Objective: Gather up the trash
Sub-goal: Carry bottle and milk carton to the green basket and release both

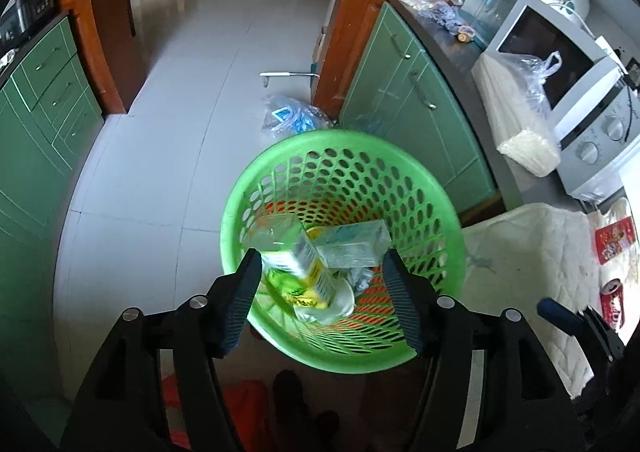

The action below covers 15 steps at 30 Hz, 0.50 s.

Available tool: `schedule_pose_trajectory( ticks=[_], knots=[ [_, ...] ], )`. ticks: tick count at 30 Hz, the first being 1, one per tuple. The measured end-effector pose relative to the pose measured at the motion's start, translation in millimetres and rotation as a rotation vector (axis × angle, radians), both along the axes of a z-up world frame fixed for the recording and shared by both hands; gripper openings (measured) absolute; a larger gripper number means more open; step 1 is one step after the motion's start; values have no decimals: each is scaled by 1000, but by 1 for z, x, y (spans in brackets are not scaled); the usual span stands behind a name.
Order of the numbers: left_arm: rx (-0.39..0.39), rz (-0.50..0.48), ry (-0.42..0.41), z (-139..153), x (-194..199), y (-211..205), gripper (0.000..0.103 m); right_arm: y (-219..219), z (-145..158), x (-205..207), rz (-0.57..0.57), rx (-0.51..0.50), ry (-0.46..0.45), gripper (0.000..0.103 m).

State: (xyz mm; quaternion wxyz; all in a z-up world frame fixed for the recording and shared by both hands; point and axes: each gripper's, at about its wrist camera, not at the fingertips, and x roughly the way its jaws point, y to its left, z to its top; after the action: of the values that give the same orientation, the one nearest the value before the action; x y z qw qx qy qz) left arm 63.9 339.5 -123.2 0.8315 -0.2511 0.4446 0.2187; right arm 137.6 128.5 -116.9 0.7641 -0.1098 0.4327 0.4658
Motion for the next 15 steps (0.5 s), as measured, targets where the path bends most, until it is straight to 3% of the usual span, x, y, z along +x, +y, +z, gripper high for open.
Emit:
schedule_pose_trajectory(
  ticks=[15],
  knots=[
    [46, -141, -90, 47, 10, -96, 80, -139, 33, -18, -159, -2, -102, 88]
  ],
)
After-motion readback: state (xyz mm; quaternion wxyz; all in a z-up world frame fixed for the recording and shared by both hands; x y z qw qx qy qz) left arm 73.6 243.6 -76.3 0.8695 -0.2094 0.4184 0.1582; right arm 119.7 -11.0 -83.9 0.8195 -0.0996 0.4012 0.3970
